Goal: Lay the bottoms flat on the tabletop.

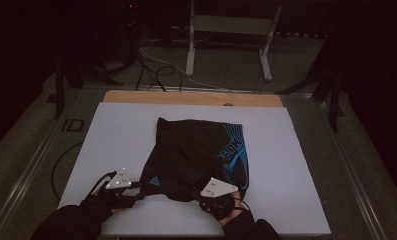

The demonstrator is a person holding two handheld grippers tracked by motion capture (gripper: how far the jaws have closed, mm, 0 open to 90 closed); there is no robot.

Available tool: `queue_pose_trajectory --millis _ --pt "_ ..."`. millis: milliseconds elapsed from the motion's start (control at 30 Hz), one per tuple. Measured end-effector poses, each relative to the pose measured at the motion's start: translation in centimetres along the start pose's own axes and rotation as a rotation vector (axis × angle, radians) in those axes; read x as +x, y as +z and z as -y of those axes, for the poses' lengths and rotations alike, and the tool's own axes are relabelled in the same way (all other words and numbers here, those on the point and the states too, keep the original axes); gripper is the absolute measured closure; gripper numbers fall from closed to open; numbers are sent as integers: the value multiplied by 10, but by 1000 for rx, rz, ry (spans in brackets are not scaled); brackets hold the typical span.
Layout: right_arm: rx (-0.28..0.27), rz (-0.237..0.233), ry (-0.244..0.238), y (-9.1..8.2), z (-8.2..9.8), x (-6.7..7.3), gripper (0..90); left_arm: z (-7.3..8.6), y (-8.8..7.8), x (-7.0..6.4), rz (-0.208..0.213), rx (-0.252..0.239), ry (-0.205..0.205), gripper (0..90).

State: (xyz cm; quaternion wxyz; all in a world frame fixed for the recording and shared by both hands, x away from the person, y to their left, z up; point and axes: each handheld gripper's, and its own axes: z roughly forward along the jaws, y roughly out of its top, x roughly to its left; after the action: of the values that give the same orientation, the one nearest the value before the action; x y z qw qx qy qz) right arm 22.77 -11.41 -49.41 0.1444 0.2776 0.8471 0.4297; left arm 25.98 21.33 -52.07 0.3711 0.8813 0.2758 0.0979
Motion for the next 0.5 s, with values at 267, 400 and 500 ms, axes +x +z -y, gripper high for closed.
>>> queue_pose_trajectory --millis 267,400,500 --pt "-62 44 11 -6 -21 -11 865 -6 7 -8 -20 4 11 515" --pt "-73 59 16 -6 -28 -14 864 -9 9 -9 -41 17 12 533" --pt "-77 59 10 -6 -30 -15 864 -13 7 -10 -93 26 33 689"
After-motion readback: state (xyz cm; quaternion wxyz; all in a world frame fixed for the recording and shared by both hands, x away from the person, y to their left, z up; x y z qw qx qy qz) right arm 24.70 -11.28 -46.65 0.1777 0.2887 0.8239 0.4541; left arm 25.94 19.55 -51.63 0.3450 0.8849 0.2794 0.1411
